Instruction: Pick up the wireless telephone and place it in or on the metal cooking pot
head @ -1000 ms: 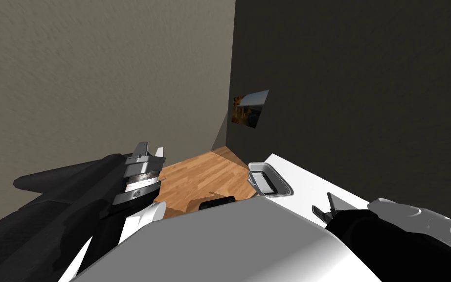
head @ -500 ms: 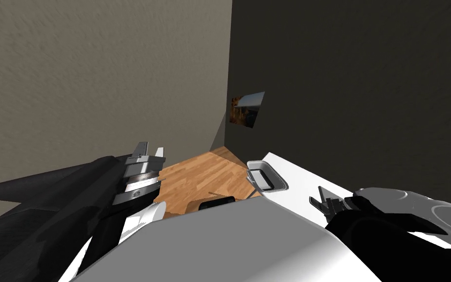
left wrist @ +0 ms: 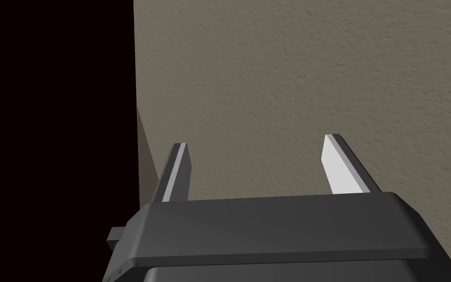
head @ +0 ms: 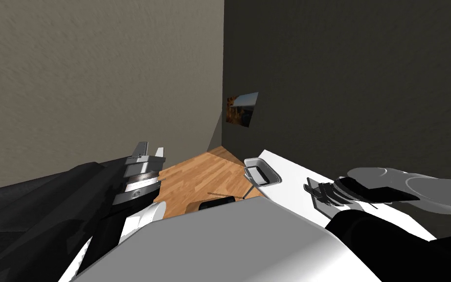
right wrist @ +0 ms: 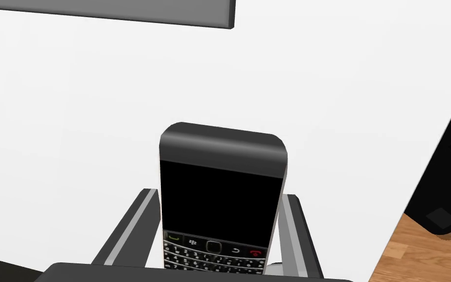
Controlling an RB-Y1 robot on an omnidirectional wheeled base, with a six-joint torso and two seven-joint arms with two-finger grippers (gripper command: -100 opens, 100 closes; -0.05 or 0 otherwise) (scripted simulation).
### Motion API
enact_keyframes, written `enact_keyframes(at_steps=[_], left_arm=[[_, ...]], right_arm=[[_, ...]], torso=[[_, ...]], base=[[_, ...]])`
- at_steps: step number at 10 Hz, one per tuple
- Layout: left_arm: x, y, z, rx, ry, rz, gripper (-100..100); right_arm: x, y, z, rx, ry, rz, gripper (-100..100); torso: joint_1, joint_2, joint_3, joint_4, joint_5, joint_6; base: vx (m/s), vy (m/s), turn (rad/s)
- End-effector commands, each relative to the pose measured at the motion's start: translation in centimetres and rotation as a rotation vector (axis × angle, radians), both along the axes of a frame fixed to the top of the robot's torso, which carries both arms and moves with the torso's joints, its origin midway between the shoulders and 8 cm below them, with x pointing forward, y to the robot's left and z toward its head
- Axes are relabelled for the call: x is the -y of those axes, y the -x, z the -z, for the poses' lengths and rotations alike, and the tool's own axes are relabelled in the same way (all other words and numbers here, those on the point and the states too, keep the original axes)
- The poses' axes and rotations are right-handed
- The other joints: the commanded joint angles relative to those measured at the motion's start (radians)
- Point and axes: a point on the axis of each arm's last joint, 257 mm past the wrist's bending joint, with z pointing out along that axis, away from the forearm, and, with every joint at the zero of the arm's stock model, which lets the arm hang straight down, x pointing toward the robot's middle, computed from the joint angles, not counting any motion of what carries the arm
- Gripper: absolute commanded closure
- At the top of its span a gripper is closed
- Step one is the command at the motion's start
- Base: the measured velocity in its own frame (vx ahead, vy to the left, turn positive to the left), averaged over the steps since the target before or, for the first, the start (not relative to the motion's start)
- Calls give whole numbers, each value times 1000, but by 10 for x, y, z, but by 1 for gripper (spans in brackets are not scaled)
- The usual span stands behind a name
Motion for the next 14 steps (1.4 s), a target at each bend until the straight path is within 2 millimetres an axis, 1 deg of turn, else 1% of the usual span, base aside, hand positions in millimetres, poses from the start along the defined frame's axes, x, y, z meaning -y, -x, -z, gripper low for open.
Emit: enact_keyframes(at_steps=[1, 2, 5, 6, 9, 12, 13, 14], left_arm=[[0, 0, 0, 0, 0, 0, 0], [0, 0, 0, 0, 0, 0, 0], [0, 0, 0, 0, 0, 0, 0], [0, 0, 0, 0, 0, 0, 0], [0, 0, 0, 0, 0, 0, 0], [0, 0, 0, 0, 0, 0, 0], [0, 0, 0, 0, 0, 0, 0], [0, 0, 0, 0, 0, 0, 0]], right_arm=[[1, -8, -5, 0, 1, -10, 100], [0, -20, -16, 0, 1, -22, 100], [0, -20, -16, 0, 1, -22, 100], [-2, -42, -35, 0, -1, -45, 100], [-2, -42, -35, 0, 0, -46, 100], [-8, -67, -58, -2, -1, -80, 100], [-8, -67, -58, -2, -1, -80, 100], [-12, -78, -68, -4, -4, -99, 100]], torso=[[0, 0, 0, 0, 0, 0], [-1, 0, 0, 0, -1, -1], [-3, -1, -1, 0, -2, -1], [-3, -1, -1, 0, -2, -1], [-2, -1, -1, -1, -1, -1], [-1, -2, -1, -1, -1, -1], [0, -2, -1, -1, 0, -1], [-1, -2, -1, -1, -1, -1]], base=[[-14, 14, -37], [-7, 16, -57], [-1, 4, -14], [-4, 9, -143], [-3, 10, -15], [3, 15, -60], [8, 21, -17], [14, 35, -40]])
